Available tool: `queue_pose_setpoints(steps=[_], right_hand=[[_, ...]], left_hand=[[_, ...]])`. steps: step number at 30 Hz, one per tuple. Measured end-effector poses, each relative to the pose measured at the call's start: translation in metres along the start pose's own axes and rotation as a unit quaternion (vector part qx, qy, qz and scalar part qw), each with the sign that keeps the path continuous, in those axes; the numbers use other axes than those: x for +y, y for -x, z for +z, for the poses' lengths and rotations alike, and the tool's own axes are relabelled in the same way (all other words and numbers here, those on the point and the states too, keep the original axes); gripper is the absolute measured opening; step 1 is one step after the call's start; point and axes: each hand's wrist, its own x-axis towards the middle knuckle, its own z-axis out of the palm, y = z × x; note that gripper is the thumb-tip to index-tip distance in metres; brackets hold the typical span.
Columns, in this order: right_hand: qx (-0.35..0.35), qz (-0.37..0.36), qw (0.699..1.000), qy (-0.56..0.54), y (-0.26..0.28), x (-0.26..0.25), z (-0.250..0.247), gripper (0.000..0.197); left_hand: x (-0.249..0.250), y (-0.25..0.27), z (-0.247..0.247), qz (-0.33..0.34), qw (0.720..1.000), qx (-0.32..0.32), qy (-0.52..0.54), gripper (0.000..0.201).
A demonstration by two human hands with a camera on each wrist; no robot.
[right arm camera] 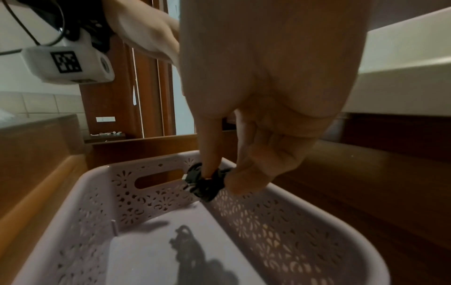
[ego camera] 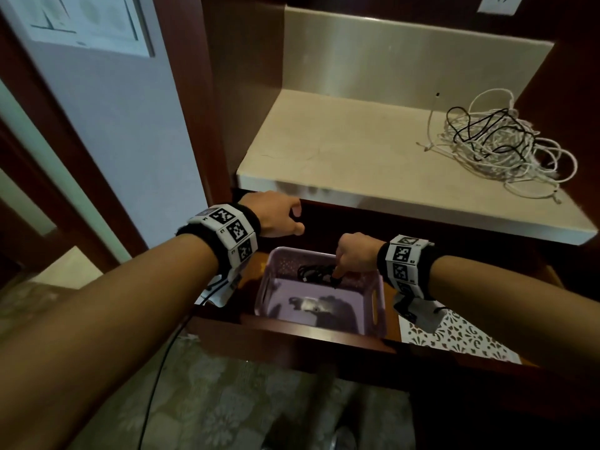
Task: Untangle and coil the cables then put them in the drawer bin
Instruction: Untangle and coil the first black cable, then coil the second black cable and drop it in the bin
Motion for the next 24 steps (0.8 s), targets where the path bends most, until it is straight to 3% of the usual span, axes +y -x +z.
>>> queue_pose_setpoints(steps=[11,16,24], right_hand=[[0.014,0.009,1.0,-0.012,-0.01,0.002,-0.001,0.033],[0.087,-0.005,0.995,-0.042,0.0,0.012,-0.012,0.028],[0.222,-0.014,0.973,-0.058,0.024,0.026,-0.042,0.025]], left_hand=[[-0.002,-0.011,0.0,-0.005,1.0,-0.01,-0.001,0.045],[0.003,-0.017,0.002,0.0,1.0,0.016,0.008,0.044],[0.014,-0.023,-0.009,0.02,0.993,0.113,0.037,0.041]])
